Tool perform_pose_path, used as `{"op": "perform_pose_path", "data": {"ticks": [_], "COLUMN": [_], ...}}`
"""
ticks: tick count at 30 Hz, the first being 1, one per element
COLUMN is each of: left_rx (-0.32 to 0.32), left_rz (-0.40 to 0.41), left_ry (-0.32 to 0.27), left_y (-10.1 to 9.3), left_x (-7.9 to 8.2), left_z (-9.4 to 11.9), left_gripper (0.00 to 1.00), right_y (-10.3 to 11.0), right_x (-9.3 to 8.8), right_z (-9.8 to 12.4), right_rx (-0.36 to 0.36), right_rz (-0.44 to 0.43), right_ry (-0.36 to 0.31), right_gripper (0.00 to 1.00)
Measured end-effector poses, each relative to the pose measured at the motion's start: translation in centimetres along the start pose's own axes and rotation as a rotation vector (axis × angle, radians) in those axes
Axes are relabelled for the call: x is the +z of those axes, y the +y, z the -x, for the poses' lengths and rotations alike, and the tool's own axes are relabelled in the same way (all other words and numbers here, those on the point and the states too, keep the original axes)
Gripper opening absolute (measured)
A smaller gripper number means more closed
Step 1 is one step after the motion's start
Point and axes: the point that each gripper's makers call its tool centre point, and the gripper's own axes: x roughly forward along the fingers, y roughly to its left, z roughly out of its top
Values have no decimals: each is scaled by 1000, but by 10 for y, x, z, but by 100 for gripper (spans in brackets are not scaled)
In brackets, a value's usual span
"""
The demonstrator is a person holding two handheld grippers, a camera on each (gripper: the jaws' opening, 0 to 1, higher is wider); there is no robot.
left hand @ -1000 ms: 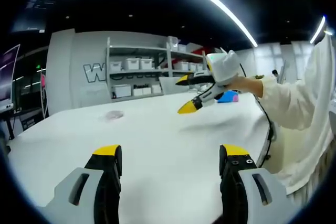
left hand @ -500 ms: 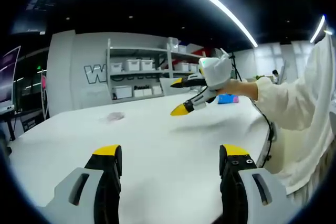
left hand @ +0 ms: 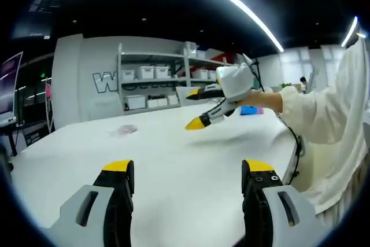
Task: Open the resealable bag by pulling the two sides of the seal apart until the entire bag opening is separated and visibly accessible.
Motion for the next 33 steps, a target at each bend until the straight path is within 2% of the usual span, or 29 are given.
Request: {"op": "perform_pose_path", "data": {"ticks": [7,16,25,33], "left_rx": [0,3,8,7], "left_rz": [-2,-3,-3,-5], "left_ry": [-3,-9,-11,-12], "left_y": [2,4,5,5], "left_x": [1,4,5,6], "left_z": [0,1,2,1], "left_gripper": [75,75,75,75], "right_y": [-3,-5,-14,-20], "right_x": [6,6,3,-2], "right_z": [-5,-12,-18,-23], "right_rx": [-5,-8,-20,-33], "right_rz": [-17,-72,-202,-271], "right_ry": [-12,-22,-46,-51], "right_gripper": [69,69,69,69]}}
